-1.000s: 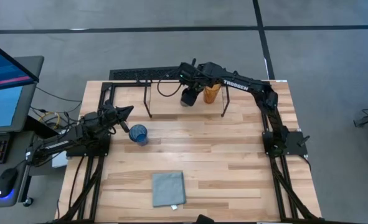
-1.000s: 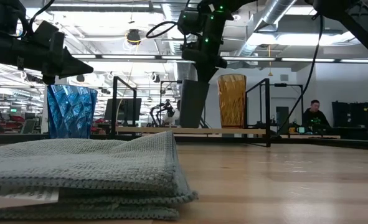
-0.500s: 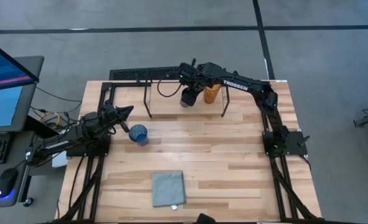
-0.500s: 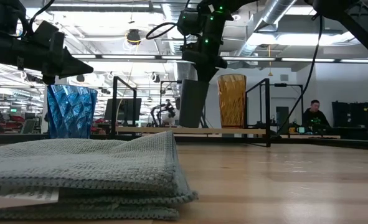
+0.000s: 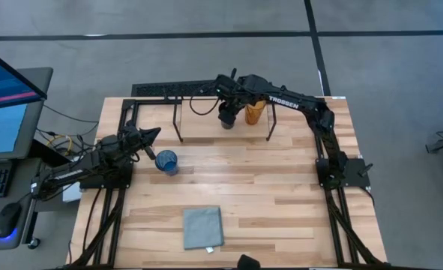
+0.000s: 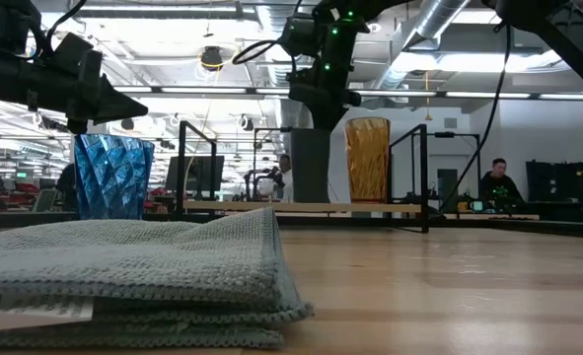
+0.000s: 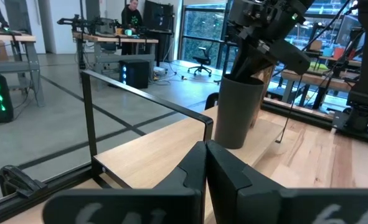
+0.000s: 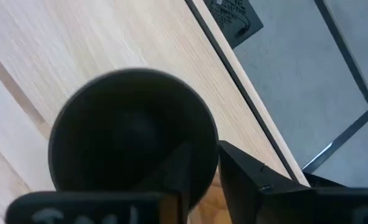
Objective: Stack small to large cups/mugs on shelf
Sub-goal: Put the black cup on the shelf
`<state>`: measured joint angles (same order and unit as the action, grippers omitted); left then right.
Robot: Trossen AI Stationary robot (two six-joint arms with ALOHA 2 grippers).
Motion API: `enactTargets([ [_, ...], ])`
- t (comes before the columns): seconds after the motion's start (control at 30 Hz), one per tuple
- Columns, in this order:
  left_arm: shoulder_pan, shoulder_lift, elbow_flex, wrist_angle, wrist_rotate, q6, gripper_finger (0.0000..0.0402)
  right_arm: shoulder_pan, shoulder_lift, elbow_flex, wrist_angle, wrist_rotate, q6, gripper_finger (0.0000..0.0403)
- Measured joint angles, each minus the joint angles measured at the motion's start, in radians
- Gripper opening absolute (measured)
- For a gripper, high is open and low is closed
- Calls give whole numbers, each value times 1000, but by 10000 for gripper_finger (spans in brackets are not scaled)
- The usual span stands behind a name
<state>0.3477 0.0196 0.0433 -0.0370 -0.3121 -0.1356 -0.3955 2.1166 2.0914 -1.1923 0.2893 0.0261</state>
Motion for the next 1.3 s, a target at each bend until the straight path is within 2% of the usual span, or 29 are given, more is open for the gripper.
enactTargets([
  [0.2,0,0,0,0,0,0,0,-4,0,0,5,0,0,113],
  [1.3,0,0,0,0,0,0,0,-44,-1,0,140,-16,-8,113],
])
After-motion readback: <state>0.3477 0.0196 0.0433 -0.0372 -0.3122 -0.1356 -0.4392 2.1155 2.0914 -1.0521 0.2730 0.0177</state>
